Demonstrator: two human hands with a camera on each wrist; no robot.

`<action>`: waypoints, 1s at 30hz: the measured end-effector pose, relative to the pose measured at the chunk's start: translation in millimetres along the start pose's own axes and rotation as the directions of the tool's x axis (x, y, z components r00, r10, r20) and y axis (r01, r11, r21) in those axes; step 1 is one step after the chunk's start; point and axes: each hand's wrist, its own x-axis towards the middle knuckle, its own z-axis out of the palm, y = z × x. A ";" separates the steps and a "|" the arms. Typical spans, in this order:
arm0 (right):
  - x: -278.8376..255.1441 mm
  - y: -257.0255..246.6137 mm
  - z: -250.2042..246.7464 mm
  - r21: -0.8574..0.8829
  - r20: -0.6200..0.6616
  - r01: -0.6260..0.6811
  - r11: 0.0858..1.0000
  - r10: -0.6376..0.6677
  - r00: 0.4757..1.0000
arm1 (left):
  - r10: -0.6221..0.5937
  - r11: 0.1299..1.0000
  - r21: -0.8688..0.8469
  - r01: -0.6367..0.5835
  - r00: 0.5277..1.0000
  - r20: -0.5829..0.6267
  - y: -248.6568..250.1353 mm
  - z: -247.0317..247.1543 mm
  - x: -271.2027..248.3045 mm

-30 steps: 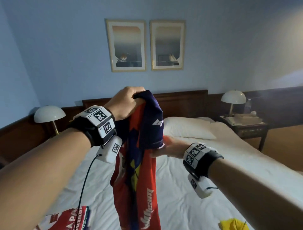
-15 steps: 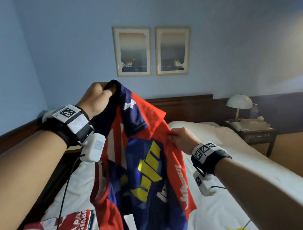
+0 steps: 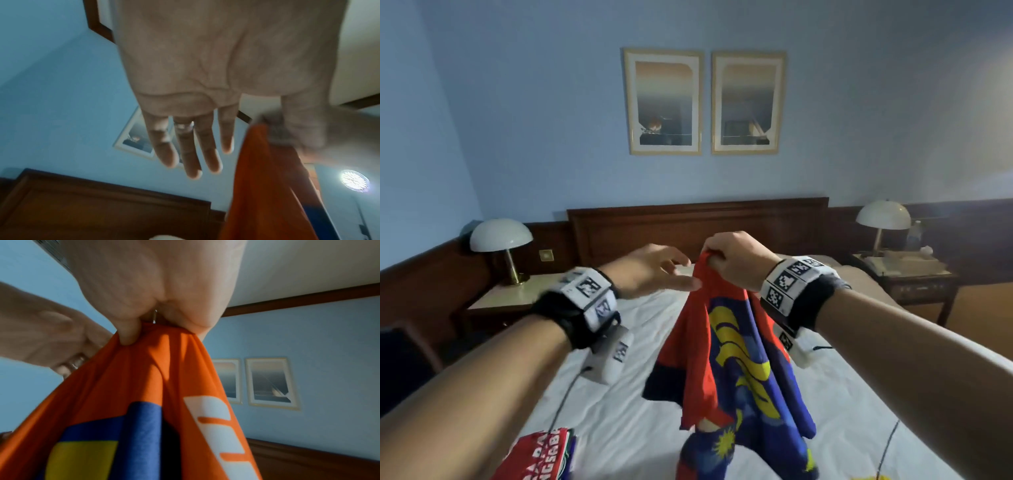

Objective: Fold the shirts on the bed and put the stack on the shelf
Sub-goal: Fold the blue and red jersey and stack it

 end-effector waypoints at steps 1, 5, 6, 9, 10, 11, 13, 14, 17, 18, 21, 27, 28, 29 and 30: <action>1.0 -3.6 -2.2 -0.010 0.000 0.003 1.000 -0.003 1.000 | 0.032 0.999 0.019 -0.031 0.998 -0.054 -0.3 15.6 2.6; -2.6 1.2 -6.0 -0.037 0.002 -0.033 0.999 0.033 0.999 | 0.008 0.999 -0.049 -0.020 0.973 -0.230 -5.0 60.6 13.3; -6.4 5.0 -6.9 -0.049 0.008 -0.041 0.998 0.042 0.999 | 0.012 0.999 -0.027 -0.020 0.965 -0.263 -4.0 64.7 15.2; -23.1 20.8 -8.0 -0.091 0.055 -0.074 0.993 0.079 0.995 | 0.013 1.000 0.027 -0.004 0.935 -0.355 -0.5 63.1 20.2; -30.5 25.6 -7.0 -0.097 0.062 -0.075 0.992 0.081 0.995 | 0.022 1.000 -0.004 -0.026 0.928 -0.372 1.3 59.6 21.4; -38.4 29.5 -6.3 -0.092 0.064 -0.078 0.993 0.084 0.994 | 0.027 0.997 -0.052 -0.050 0.928 -0.372 4.0 55.8 22.1; -54.0 38.7 -2.8 -0.061 0.084 -0.131 0.989 0.136 0.987 | 0.054 0.991 -0.100 -0.094 0.937 -0.344 11.1 52.0 23.4; -61.3 43.7 0.1 -0.039 0.097 -0.172 0.984 0.175 0.980 | 0.071 0.989 -0.098 -0.108 0.944 -0.322 16.8 51.2 22.9; -82.2 58.1 11.9 0.020 0.135 -0.262 0.965 0.257 0.957 | 0.120 0.993 0.026 -0.117 0.957 -0.265 36.7 53.7 22.1; -88.4 61.3 17.0 0.043 0.145 -0.290 0.956 0.281 0.949 | 0.128 0.991 0.074 -0.113 0.958 -0.256 42.8 55.3 21.0; -103.7 76.1 35.1 0.121 0.182 -0.365 0.923 0.341 0.922 | 0.119 0.985 0.154 -0.083 0.964 -0.240 54.4 57.8 17.9; -141.7 121.2 65.1 0.088 0.232 -0.447 0.890 0.419 0.878 | 0.014 0.988 0.148 0.052 0.910 -0.415 50.3 37.5 3.3; -147.5 128.1 67.4 0.095 0.222 -0.442 0.892 0.414 0.883 | -0.006 0.984 0.157 0.083 0.900 -0.436 47.1 32.9 -0.7; -152.1 135.2 69.0 0.110 0.212 -0.432 0.895 0.404 0.890 | -0.023 0.980 0.165 0.111 0.888 -0.460 43.0 28.6 -4.6; -155.3 141.7 69.7 0.128 0.209 -0.425 0.896 0.395 0.895 | -0.043 0.975 0.171 0.143 0.874 -0.484 38.9 25.2 -9.2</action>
